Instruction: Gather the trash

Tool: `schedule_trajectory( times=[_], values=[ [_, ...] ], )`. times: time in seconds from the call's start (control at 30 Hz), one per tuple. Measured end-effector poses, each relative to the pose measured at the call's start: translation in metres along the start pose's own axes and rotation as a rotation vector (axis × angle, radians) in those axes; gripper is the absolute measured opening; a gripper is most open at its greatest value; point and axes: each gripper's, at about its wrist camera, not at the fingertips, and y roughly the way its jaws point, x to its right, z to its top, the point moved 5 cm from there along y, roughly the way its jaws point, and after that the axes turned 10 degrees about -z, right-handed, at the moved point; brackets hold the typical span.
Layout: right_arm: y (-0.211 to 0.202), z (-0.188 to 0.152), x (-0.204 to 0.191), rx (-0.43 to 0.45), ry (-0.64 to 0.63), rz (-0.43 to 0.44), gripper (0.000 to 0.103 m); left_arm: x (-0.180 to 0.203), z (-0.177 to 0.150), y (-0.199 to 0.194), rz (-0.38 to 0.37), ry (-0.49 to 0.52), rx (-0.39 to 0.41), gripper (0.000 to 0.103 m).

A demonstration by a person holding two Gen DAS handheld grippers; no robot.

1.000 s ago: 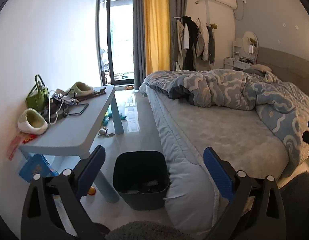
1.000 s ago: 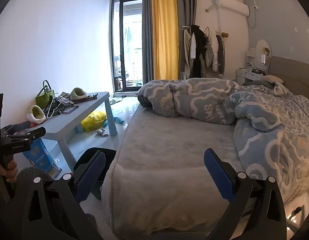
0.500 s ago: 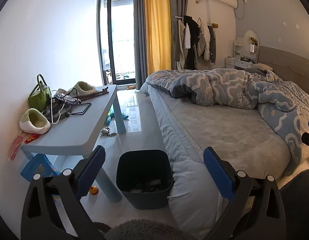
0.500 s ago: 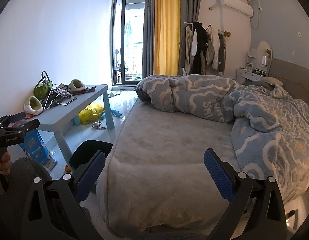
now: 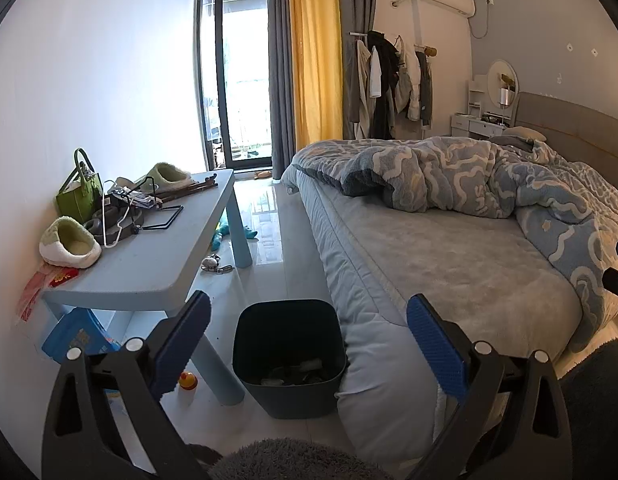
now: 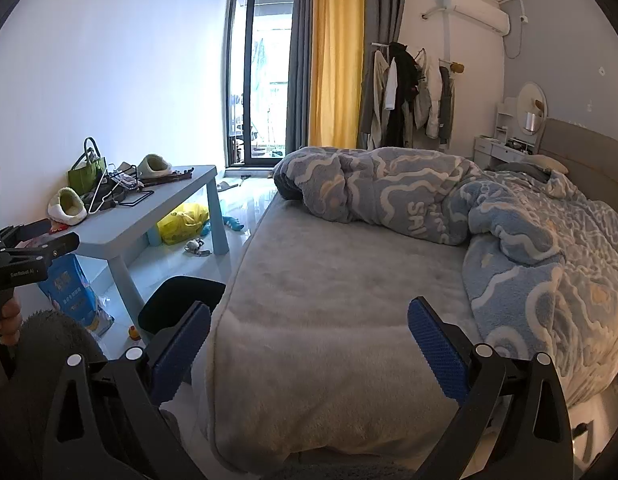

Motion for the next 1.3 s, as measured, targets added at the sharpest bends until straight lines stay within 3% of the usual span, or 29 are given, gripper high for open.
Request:
schedule_trajectory(
  times=[1.3],
  values=[
    [0.0016, 0.0009, 0.0021, -0.002, -0.006, 0.003, 0.100, -0.0004, 0.0002, -0.0001, 0.000, 0.003, -0.001, 0.100]
  ],
)
